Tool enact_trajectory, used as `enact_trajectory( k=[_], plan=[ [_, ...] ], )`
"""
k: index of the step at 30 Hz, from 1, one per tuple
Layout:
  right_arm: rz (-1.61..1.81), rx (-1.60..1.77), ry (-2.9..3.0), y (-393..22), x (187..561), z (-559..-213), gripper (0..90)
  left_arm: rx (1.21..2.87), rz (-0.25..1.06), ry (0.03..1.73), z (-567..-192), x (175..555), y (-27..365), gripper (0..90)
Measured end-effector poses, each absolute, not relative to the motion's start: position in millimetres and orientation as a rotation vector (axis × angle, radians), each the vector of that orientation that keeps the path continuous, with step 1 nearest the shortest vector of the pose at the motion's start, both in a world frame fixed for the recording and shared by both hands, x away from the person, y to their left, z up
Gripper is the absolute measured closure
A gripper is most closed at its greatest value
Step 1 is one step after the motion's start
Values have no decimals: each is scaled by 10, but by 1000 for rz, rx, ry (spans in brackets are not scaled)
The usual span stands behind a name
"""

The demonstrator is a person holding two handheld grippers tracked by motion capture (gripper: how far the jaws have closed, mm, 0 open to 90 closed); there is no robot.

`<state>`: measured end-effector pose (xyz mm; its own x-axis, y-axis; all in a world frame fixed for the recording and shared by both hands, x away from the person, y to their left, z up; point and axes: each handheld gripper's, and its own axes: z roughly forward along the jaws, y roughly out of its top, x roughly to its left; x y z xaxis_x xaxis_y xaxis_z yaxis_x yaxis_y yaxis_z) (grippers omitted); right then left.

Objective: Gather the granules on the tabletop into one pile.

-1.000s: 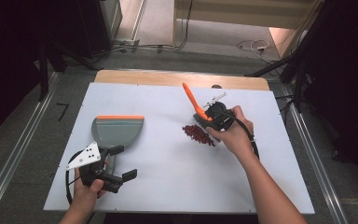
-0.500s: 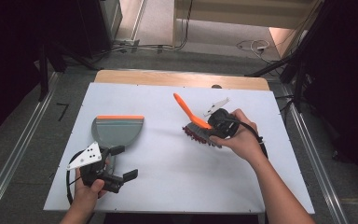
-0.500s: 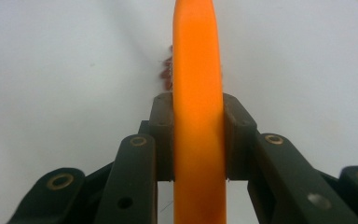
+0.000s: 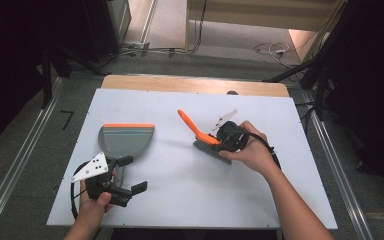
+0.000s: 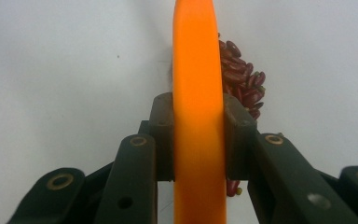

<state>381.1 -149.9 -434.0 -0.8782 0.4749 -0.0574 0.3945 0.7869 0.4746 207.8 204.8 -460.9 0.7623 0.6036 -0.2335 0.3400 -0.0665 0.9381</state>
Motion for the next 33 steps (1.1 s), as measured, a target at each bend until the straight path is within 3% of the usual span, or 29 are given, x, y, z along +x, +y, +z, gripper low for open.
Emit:
enact_trajectory(
  k=[12, 33],
  plan=[
    [806, 748, 2762, -1632, 3710, -4171, 686, 1673, 257, 756, -4607, 2075, 2041, 4],
    [965, 950, 2656, -2286, 3312, -4155, 686, 1661, 289, 763, -4604, 2075, 2069, 4]
  ],
)
